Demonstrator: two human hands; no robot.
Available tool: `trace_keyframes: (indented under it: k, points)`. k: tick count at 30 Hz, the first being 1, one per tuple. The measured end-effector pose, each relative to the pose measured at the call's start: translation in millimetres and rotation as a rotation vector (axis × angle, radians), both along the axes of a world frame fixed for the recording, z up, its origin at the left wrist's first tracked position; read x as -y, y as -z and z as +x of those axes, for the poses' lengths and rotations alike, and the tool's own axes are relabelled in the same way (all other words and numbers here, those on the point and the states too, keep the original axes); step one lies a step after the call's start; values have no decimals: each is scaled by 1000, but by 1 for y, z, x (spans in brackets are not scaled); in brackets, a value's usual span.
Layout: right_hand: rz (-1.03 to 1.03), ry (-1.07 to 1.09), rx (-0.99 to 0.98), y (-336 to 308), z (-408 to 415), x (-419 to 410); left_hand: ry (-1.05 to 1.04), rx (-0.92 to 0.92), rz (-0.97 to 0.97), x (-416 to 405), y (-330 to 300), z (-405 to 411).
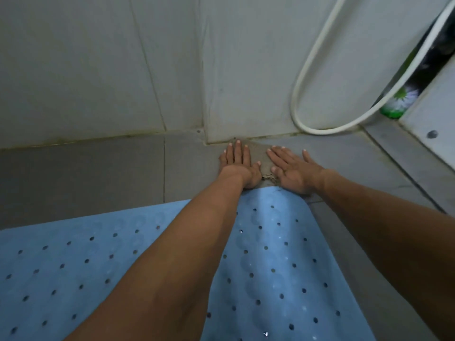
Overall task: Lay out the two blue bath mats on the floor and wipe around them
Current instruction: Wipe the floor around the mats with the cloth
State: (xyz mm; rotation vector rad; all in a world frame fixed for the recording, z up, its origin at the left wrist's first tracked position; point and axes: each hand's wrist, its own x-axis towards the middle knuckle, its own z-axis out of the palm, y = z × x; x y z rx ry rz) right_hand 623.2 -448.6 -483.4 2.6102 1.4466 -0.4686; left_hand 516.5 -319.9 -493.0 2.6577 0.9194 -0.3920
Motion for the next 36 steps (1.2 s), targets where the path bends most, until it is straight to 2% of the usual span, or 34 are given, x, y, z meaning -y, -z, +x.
trace_keyframes:
  k: [7,12,18,25,36]
  points:
    - [48,52,12,0,51,81,57,2,-7,76,-3,60]
    - [70,30,8,3,61,130,79,-13,-3,116,-1,73]
    - [102,-13,-34,4,50,164,110,-102,108,153,-5,54]
    - [104,9,-5,5,18,206,131,-106,195,197,-6,25]
    - [-52,101,20,-8,-64,287,187,-25,148,275,-3,-49]
